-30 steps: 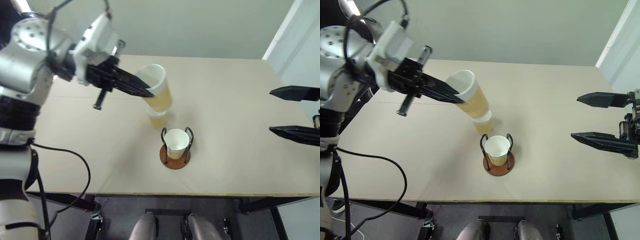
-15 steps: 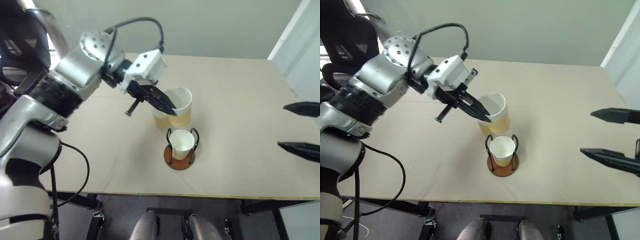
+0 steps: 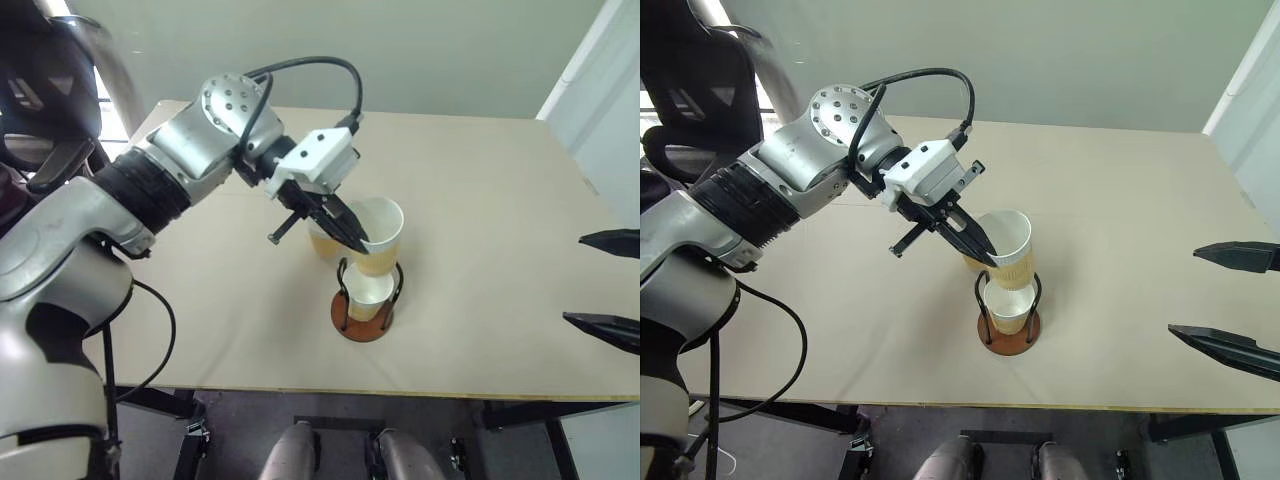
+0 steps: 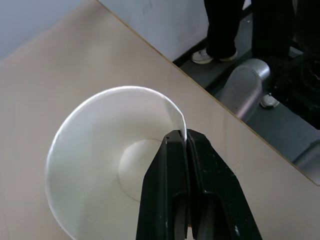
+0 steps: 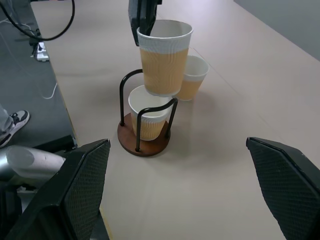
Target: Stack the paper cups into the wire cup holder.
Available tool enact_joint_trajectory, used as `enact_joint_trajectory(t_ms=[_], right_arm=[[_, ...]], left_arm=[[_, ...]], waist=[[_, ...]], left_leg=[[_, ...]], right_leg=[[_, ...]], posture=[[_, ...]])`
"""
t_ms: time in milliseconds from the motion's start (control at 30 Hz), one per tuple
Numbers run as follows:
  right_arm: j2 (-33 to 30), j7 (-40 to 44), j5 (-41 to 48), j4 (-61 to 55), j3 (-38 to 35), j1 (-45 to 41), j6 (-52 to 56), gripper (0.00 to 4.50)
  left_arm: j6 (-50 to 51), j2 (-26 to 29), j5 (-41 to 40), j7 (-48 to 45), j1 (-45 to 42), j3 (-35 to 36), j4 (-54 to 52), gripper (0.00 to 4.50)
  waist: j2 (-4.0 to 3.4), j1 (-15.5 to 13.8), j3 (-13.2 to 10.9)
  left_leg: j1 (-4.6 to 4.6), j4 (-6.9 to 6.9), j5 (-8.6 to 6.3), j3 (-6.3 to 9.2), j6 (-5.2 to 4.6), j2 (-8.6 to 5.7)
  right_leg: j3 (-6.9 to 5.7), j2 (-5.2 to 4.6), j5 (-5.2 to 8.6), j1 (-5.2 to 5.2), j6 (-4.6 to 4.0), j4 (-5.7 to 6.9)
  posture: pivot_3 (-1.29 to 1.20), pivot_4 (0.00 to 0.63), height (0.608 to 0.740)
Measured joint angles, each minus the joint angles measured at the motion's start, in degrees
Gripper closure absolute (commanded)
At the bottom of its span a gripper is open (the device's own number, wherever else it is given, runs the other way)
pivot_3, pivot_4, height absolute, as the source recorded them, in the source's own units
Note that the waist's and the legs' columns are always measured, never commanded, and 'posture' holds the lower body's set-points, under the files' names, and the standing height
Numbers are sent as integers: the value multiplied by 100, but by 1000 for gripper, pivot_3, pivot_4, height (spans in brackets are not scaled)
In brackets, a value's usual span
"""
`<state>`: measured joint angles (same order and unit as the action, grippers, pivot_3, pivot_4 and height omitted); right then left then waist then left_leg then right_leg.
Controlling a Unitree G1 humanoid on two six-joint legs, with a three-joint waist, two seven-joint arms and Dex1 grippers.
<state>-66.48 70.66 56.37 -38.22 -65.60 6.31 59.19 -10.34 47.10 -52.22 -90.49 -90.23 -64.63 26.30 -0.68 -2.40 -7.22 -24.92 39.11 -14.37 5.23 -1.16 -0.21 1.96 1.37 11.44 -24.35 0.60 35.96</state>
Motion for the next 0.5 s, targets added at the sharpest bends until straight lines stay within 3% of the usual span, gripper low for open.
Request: enact_joint_trajectory(t_ms=[500], right_arm=[[-8, -37, 23, -167, -312, 253, 51, 0]], left_arm=[[-237, -129, -120, -2, -29, -546, -53, 4467]], waist=[[-1, -5, 0]], left_leg=[[1, 7, 4, 0, -6, -5]], right_leg=[[4, -3, 0, 7, 9, 2]], posture=[[0, 150, 740]])
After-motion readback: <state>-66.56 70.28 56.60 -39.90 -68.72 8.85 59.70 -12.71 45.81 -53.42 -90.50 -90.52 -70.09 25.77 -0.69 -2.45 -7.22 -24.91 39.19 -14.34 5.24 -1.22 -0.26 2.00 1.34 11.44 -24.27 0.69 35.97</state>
